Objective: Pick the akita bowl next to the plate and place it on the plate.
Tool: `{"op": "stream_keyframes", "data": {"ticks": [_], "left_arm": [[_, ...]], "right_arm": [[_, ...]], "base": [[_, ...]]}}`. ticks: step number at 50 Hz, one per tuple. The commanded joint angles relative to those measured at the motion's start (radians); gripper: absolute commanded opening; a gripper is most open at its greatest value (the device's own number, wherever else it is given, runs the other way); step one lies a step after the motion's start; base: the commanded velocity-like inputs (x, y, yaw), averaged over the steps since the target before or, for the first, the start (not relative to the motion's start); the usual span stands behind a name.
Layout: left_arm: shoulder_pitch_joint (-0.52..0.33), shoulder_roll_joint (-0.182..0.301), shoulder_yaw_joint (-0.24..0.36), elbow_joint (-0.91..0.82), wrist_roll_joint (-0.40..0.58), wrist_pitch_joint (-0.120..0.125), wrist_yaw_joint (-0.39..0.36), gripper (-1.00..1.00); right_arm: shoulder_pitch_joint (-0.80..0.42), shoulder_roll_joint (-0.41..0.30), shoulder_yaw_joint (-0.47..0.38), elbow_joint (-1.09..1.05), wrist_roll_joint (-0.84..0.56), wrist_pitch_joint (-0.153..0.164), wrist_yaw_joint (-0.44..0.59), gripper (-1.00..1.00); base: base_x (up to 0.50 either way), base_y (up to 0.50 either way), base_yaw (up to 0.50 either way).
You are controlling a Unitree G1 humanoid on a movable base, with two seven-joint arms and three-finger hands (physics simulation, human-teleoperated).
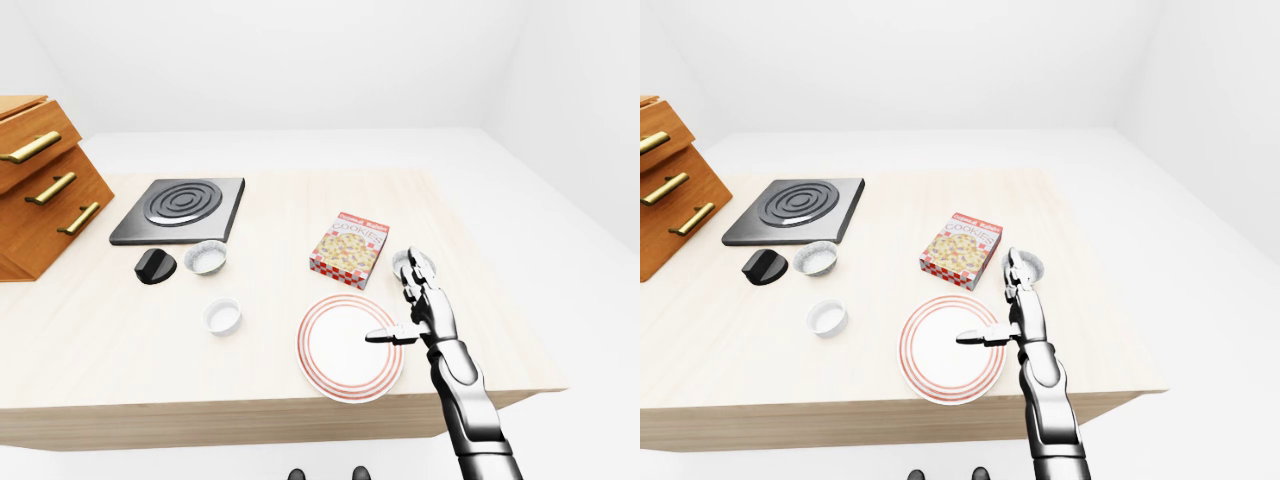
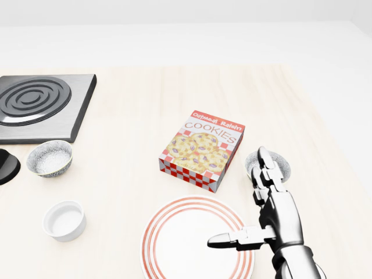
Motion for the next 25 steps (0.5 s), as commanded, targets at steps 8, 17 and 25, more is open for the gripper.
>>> {"op": "stream_keyframes", "data": {"ticks": [8, 17, 25], "left_arm": [[0.034, 0.028, -0.027, 0.102, -0.058, 0.000, -0.007, 1.00], [0.029, 0.040, -0.057, 0.160, -0.072, 0.000, -0.015, 1.00], [0.027, 0.056, -0.080, 0.200, -0.085, 0.000, -0.020, 1.00]], "right_arm": [[-0.063, -0.041, -0.032, -0.118, -0.053, 0.084, -0.023, 1.00], [-0.215, -0.208, -0.193, -0.261, -0.192, 0.084, 0.005, 1.00], [-0.359, -0.359, -0.303, -0.081, -0.252, 0.084, -0.035, 1.00]], "base": [[0.00, 0.00, 0.00], [0.00, 0.00, 0.00], [0.00, 0.00, 0.00]]}}
